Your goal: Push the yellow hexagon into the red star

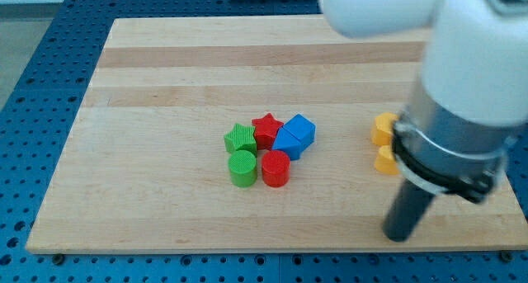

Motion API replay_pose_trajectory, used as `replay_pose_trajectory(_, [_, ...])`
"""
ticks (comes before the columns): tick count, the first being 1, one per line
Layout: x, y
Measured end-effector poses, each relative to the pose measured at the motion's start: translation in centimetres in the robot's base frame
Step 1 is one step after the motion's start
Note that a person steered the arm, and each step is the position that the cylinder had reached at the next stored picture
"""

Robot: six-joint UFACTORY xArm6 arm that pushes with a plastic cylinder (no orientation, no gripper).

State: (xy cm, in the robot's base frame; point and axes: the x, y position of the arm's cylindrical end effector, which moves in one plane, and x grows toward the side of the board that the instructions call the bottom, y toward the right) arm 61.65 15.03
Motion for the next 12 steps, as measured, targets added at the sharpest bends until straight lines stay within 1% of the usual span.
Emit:
replay_pose_trajectory(1, [-7.4,3.5])
replay_pose_trajectory(2, [-12.7,3.7])
replay_pose_trajectory(3, [-12.7,2.7])
replay_pose_trajectory(5, [-14.5,-0.7])
replay_pose_trajectory(7, [-18.7,-3.4])
replay_pose_trajectory(8, [-18.4,-2.1])
replay_pose_trajectory(9, [-19.7,-1.0])
replay_pose_trajectory(10, [-20.0,-1.6])
replay_pose_trajectory(12, [-19.3,-5.2])
